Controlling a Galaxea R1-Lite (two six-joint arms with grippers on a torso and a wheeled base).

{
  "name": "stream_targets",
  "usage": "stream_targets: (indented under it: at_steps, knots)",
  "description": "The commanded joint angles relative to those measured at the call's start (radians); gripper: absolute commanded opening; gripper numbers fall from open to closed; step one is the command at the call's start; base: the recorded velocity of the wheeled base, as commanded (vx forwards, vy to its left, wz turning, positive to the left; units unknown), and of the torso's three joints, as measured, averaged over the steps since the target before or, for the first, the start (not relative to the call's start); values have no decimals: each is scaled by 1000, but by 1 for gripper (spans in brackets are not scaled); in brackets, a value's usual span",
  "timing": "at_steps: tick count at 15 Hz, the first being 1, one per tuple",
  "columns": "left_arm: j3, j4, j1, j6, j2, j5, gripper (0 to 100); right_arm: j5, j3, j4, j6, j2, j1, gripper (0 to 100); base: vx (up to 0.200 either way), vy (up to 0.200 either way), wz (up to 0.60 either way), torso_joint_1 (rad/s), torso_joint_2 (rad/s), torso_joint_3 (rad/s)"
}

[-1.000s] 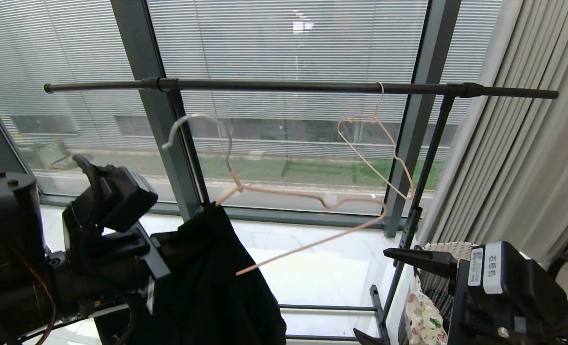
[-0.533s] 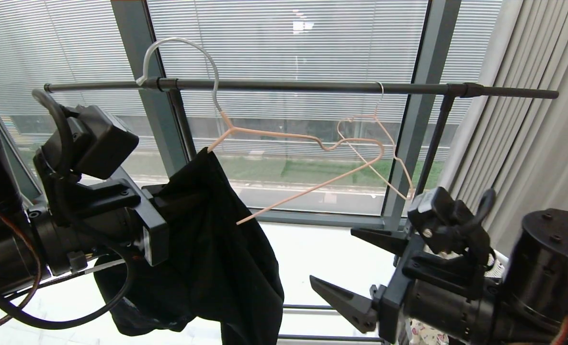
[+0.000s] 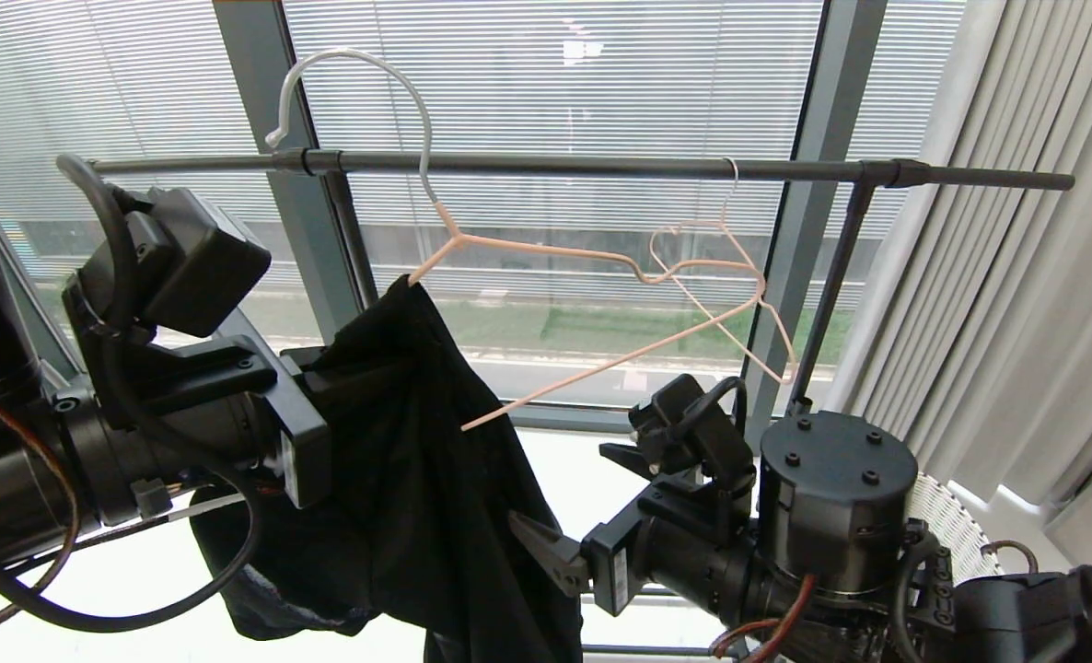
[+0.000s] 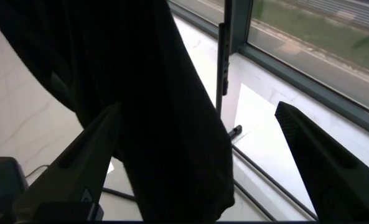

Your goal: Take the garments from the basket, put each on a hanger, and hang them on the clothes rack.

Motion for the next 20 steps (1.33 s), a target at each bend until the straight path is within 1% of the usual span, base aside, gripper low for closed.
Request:
stream_targets:
  at_steps: [1, 3, 6, 10, 14, 18, 20]
  knots:
    - [-1, -1, -23, 1, 1, 1, 0, -13, 0, -8, 0, 54, 2, 100, 0, 0, 0, 0, 0, 0]
    - [-1, -1, -41, 1, 1, 2, 0, -20, 0, -8, 0, 60, 2, 100, 0, 0, 0, 0, 0, 0]
    - [-1, -1, -46, 1, -1, 2, 0, -23, 3, -8, 0, 68, 1, 100, 0, 0, 0, 0, 0, 0]
    - [-1, -1, -46, 1, -6, 2, 0, -74, 2, -9, 6, 89, -8, 100, 0, 0, 0, 0, 0, 0]
    - [-1, -1, -47, 3, -6, 2, 0, -80, 3, -9, 5, 89, -36, 100, 0, 0, 0, 0, 0, 0]
    - [-14, -1, -99, 3, -7, 2, 0, -83, 5, -9, 0, 101, -42, 100, 0, 0, 0, 0, 0, 0]
    - [-12, -1, -109, 3, -7, 2, 0, -141, 5, -9, 0, 126, -48, 100, 0, 0, 0, 0, 0, 0]
